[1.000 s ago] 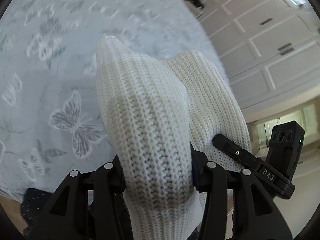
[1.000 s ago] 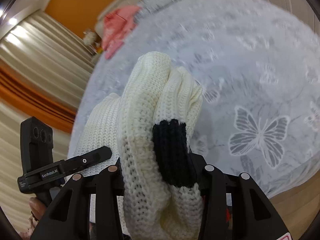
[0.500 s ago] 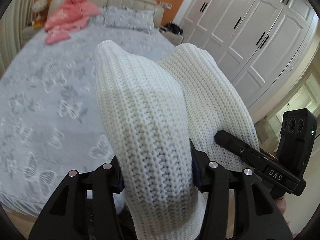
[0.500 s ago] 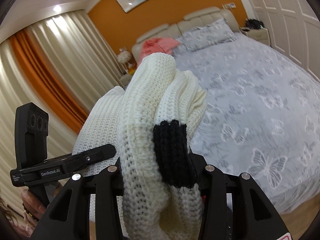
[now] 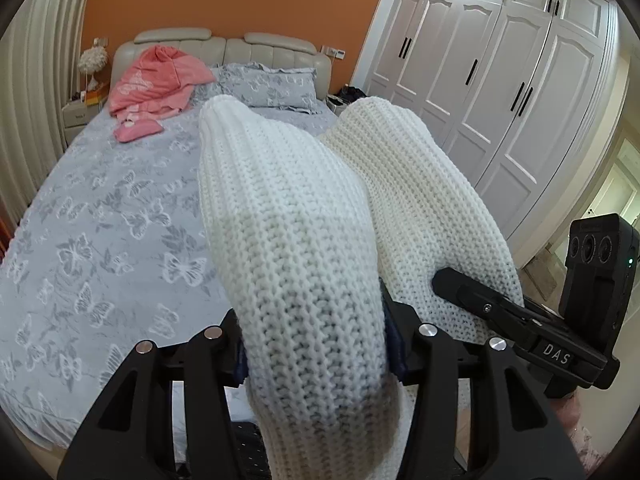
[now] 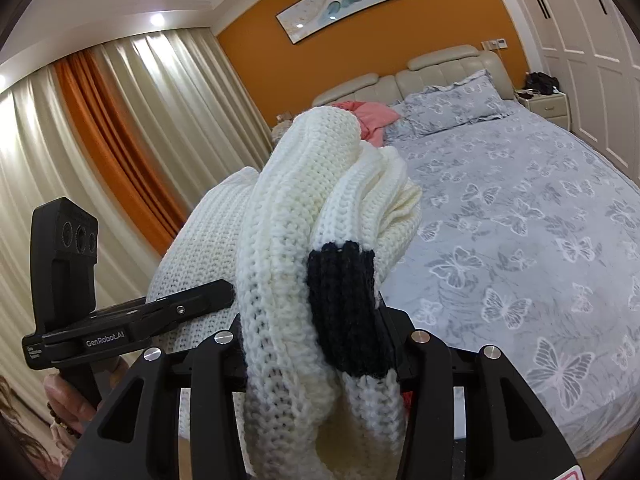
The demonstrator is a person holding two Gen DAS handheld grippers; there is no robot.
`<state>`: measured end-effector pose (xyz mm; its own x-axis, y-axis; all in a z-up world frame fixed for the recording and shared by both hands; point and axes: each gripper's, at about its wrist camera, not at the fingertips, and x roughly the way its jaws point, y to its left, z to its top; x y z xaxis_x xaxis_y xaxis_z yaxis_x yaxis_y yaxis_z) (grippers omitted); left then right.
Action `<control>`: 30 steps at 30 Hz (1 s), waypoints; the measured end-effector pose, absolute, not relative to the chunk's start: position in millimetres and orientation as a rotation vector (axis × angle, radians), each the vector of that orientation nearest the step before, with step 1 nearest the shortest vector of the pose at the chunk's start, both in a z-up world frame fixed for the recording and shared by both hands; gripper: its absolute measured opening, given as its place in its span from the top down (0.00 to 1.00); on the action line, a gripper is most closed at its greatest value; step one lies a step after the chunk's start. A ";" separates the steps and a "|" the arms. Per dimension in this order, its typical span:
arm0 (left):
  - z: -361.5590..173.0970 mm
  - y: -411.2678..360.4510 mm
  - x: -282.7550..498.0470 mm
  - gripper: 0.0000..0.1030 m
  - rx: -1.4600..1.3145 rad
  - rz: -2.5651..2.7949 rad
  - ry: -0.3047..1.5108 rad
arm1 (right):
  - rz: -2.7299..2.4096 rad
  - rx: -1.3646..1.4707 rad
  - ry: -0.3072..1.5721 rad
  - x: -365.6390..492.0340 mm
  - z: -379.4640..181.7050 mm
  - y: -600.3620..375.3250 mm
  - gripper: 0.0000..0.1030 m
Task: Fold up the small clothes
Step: 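Lift the folded sweater off the bed with both grippers, then lower the folded sweater onto the bed and open both grippers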
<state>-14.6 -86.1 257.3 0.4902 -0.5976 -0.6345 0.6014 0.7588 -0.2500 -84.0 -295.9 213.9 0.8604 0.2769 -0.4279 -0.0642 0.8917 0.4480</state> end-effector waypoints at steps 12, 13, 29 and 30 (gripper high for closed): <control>281.4 -49.5 3.7 0.52 0.006 -0.692 0.681 | 0.250 0.417 0.463 -54.4 233.9 -265.4 0.58; 282.0 -47.1 6.2 0.52 0.004 -0.688 0.678 | 0.256 0.418 0.463 -49.3 233.9 -263.0 0.58; 239.5 -12.6 73.8 0.51 -0.037 -0.591 0.752 | 0.295 0.480 0.567 32.6 186.9 -234.0 0.57; 230.2 -10.8 79.9 0.49 -0.044 -0.584 0.763 | 0.295 0.488 0.579 37.0 179.7 -233.2 0.55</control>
<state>79.9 -10.8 230.2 0.5729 -0.5135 -0.6388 0.4827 0.8413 -0.2434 37.0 -233.2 179.7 0.8005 0.3970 -0.4490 -0.1300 0.8463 0.5166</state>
